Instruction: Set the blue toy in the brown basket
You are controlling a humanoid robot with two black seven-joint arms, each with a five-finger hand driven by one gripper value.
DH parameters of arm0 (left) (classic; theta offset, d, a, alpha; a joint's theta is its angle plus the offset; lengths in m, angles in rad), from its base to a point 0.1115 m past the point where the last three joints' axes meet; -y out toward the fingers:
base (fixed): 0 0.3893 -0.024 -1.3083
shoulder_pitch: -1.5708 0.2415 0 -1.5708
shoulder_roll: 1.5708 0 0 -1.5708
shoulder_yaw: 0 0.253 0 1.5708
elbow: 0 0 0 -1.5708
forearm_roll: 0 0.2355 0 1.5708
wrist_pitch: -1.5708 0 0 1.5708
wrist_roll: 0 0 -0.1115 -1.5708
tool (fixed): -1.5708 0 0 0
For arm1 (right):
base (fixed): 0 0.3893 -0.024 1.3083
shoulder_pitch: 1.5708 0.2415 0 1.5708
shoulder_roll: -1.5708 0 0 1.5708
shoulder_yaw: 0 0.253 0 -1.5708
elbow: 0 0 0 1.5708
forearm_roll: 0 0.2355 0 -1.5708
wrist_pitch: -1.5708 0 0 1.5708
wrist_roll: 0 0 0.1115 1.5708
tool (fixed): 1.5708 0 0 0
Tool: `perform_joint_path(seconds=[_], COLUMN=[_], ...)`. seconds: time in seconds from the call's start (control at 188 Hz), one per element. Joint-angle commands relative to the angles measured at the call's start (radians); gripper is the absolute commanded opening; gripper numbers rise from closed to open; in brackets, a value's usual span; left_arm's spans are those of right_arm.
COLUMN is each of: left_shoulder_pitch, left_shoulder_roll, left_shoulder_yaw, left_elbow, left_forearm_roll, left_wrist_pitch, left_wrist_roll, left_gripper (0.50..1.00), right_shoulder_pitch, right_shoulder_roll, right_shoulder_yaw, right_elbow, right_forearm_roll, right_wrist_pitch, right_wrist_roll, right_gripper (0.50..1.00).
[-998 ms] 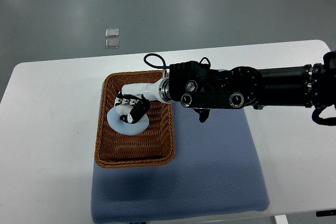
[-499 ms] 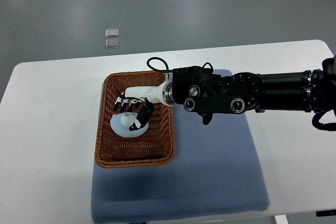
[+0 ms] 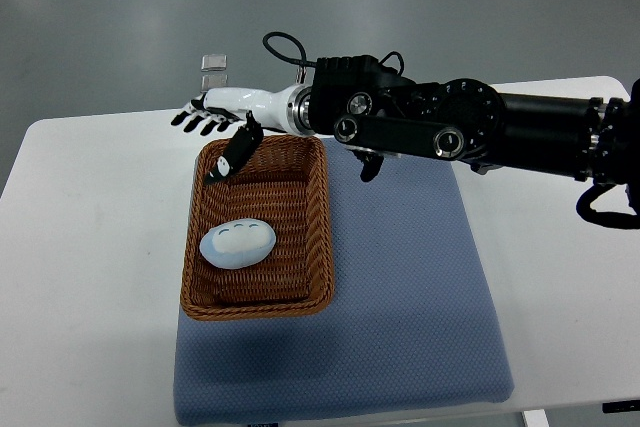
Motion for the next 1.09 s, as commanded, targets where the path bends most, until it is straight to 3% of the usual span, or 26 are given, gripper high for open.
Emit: perform_joint_path(seconds=[0.0, 0.106, 0.271, 0.366, 0.43, 0.467, 0.557, 0.823, 0.971, 1.083], left_shoulder_pitch=[0.0, 0.0, 0.0, 0.0, 0.0, 0.0, 0.0, 0.0, 0.0, 0.0], left_shoulder_roll=[0.0, 0.0, 0.0, 0.0, 0.0, 0.0, 0.0, 0.0, 0.0, 0.0], left_shoulder_yaw=[0.0, -0.001, -0.001, -0.003, -0.001, -0.001, -0.001, -0.001, -0.001, -0.001], left_elbow=[0.0, 0.002, 0.0, 0.0, 0.0, 0.0, 0.002, 0.0, 0.0, 0.0], left_forearm_roll=[0.0, 0.0, 0.0, 0.0, 0.0, 0.0, 0.0, 0.0, 0.0, 0.0], left_wrist_pitch=[0.0, 0.0, 0.0, 0.0, 0.0, 0.0, 0.0, 0.0, 0.0, 0.0], left_wrist_roll=[-0.001, 0.001, 0.001, -0.001, -0.001, 0.001, -0.001, -0.001, -0.001, 0.001], left_gripper=[1.0, 1.0, 1.0, 1.0, 1.0, 1.0, 1.0, 1.0, 1.0, 1.0], right_shoulder_pitch=[-0.076, -0.211, -0.419, -0.495, -0.541, -0.584, -0.657, -0.765, -0.794, -0.794], right_shoulder_roll=[0.0, 0.0, 0.0, 0.0, 0.0, 0.0, 0.0, 0.0, 0.0, 0.0], right_shoulder_yaw=[0.172, 0.416, 0.764, 0.878, 0.947, 0.993, 1.033, 1.057, 1.057, 1.057], right_elbow=[-0.038, -0.05, -0.084, -0.112, -0.115, -0.115, -0.115, -0.21, -0.213, -0.218], right_forearm_roll=[0.005, 0.019, 0.091, 0.179, 0.236, 0.272, 0.295, 0.295, 0.296, 0.295], right_wrist_pitch=[-0.021, -0.067, -0.102, -0.101, -0.093, -0.088, -0.068, 0.122, 0.159, 0.146], right_wrist_roll=[0.002, 0.026, 0.206, 0.247, 0.255, 0.258, 0.261, 0.303, 0.301, 0.304], right_gripper=[0.86, 0.86, 0.86, 0.86, 0.864, 0.903, 0.905, 0.905, 0.905, 0.905])
